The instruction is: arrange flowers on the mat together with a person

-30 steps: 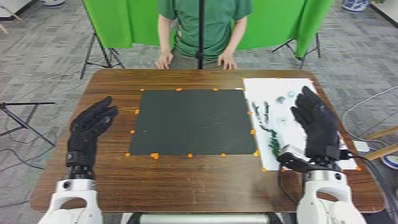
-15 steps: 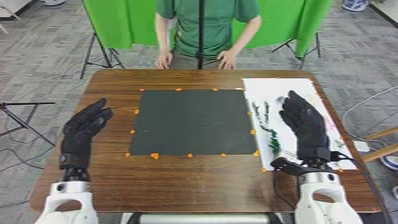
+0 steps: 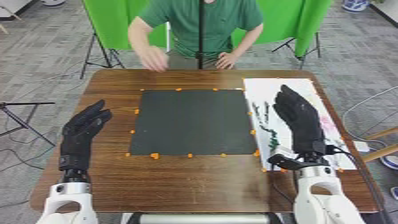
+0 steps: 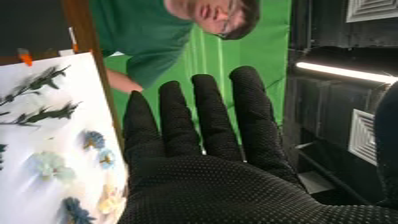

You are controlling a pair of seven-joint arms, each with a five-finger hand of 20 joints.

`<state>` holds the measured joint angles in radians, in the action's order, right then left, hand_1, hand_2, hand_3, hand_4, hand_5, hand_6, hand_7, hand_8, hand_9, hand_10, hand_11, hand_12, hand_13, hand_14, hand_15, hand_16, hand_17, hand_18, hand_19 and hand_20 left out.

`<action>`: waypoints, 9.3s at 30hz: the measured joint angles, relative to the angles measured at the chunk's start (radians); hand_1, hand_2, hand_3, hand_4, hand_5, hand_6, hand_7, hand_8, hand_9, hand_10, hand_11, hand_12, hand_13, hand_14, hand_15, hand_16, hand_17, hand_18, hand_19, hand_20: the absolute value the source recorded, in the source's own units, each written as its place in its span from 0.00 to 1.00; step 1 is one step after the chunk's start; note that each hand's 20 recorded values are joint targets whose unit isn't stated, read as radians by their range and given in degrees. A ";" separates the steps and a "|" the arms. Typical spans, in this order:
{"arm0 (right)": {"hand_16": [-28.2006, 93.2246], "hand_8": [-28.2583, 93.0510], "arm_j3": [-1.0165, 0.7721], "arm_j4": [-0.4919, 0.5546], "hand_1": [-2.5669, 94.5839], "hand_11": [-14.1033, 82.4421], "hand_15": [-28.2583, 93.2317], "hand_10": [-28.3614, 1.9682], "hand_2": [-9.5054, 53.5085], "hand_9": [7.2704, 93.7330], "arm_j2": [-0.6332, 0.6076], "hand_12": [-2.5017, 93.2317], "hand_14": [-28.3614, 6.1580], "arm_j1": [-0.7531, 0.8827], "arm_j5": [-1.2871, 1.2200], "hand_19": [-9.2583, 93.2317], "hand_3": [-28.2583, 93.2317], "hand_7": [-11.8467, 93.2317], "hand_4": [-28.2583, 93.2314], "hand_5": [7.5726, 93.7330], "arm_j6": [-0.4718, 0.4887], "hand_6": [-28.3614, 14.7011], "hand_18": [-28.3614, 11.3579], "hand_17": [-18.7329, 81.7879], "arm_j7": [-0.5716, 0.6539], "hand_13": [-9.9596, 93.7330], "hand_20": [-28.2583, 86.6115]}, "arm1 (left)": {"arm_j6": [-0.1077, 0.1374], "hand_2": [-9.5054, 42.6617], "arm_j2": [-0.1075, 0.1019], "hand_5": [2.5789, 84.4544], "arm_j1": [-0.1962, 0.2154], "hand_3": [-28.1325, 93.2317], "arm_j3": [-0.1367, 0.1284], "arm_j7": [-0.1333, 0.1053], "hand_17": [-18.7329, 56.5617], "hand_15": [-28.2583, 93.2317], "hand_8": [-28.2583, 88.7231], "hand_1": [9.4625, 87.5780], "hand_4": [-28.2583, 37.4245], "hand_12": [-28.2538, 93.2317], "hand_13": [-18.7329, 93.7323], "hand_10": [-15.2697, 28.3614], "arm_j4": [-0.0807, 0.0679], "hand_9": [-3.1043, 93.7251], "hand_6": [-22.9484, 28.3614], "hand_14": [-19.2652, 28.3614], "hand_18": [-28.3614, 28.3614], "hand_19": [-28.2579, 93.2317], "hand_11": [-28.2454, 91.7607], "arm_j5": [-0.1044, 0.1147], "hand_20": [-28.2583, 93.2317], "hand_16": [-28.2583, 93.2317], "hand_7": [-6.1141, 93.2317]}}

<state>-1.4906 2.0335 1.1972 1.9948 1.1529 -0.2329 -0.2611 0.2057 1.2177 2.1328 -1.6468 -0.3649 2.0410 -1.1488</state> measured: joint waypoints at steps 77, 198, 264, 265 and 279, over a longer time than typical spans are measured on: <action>0.37 0.17 -0.002 0.002 0.21 0.19 0.32 0.47 0.00 0.38 -0.003 0.18 0.40 -0.002 0.039 0.10 0.84 0.24 0.01 0.34 0.105 0.62 0.32 0.37 0.039 0.41 0.46 | -0.047 0.00 0.016 0.54 0.025 0.77 -0.018 -0.010 0.38 0.36 0.18 0.31 0.14 0.34 0.52 0.65 0.000 0.51 0.49 0.75 0.69 0.25 0.39 0.137 0.40 0.25 0.21; 0.36 0.34 0.305 0.113 0.93 0.61 0.78 0.72 0.00 1.00 -0.160 0.20 0.88 -0.262 1.253 0.89 0.00 0.36 0.52 0.93 -0.114 0.68 0.36 0.78 1.010 1.00 0.48 | -0.061 0.00 0.005 0.53 0.047 0.78 -0.046 0.037 0.37 0.35 0.18 0.30 0.13 0.34 0.51 0.65 0.007 0.50 0.49 0.74 0.69 0.25 0.38 0.138 0.40 0.26 0.20; 0.36 0.33 0.549 -0.221 0.89 0.52 0.72 0.64 0.00 1.00 0.238 0.20 0.80 -0.416 0.927 0.88 0.00 0.37 0.51 0.84 -0.042 0.61 0.33 0.75 0.930 1.00 0.45 | -0.065 0.00 -0.012 0.53 0.068 0.76 -0.027 0.071 0.36 0.34 0.20 0.29 0.16 0.35 0.50 0.67 0.015 0.49 0.52 0.77 0.69 0.26 0.37 0.135 0.39 0.27 0.17; 0.36 0.33 0.549 -0.221 0.89 0.51 0.72 0.63 0.00 1.00 0.238 0.21 0.80 -0.415 0.930 0.88 0.00 0.37 0.51 0.84 -0.042 0.61 0.33 0.75 0.928 1.00 0.45 | -0.064 0.00 -0.013 0.53 0.068 0.76 -0.027 0.070 0.36 0.34 0.20 0.29 0.16 0.35 0.50 0.67 0.015 0.49 0.52 0.77 0.69 0.26 0.37 0.136 0.39 0.27 0.17; 0.37 0.33 0.551 -0.222 0.89 0.49 0.71 0.60 0.00 1.00 0.235 0.22 0.78 -0.409 0.936 0.87 0.00 0.35 0.50 0.83 -0.039 0.61 0.32 0.74 0.921 1.00 0.46 | -0.064 0.00 -0.023 0.53 0.070 0.76 -0.024 0.068 0.36 0.34 0.20 0.29 0.17 0.35 0.49 0.68 0.015 0.49 0.52 0.78 0.70 0.26 0.36 0.141 0.39 0.27 0.16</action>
<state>-0.9394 1.8113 1.4318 1.5853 2.0893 -0.2724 0.6599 0.1418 1.1942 2.2031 -1.6704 -0.2966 2.0563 -1.0078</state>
